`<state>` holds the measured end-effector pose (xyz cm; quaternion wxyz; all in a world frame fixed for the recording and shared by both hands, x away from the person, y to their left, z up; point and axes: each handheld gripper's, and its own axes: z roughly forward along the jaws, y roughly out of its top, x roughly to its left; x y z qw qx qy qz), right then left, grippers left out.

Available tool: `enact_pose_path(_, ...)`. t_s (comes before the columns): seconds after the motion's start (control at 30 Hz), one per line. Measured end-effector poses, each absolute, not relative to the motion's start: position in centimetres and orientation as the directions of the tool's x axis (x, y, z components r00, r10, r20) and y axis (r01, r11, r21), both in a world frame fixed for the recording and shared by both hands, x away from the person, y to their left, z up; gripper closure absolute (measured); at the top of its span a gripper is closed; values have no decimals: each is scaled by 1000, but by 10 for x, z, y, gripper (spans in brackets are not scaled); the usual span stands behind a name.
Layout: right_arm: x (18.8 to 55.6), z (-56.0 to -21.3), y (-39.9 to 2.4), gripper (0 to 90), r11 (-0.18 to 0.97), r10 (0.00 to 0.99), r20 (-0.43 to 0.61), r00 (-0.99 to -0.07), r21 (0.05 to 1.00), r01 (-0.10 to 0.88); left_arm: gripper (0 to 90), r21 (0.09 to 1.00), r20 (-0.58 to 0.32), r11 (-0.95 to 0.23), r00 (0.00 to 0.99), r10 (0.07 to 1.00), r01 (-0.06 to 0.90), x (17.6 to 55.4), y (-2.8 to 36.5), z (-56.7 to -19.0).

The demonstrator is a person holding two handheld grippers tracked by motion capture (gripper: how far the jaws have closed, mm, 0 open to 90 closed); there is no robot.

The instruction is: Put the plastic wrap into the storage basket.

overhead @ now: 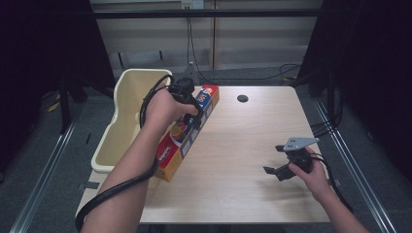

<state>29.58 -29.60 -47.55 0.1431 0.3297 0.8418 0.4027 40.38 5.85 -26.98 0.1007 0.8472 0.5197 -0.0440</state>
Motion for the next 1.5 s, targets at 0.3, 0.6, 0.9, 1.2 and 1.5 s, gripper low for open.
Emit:
enact_pose_path(0.3,296,-476,-294,16,466,665,18,-746,770,435,409,132,-186,-404,423,887,905,406,69,-259)
enact_pose_path(0.6,296,-475,-294,16,467,666,21,-746,768,438,409,139,-191,-392,413,891,909,408,79,-249)
enact_pose_path(0.9,296,-476,-291,19,480,649,22,-760,764,432,409,143,-197,-359,382,903,922,407,92,-239)
enact_pose_path(1.2,295,-476,-289,22,506,635,2,-772,754,418,409,145,-207,-331,355,911,933,405,104,-228)
enact_pose_path(1.5,295,-475,-290,22,505,636,1,-772,756,417,409,165,-196,-304,334,922,938,403,119,-218)
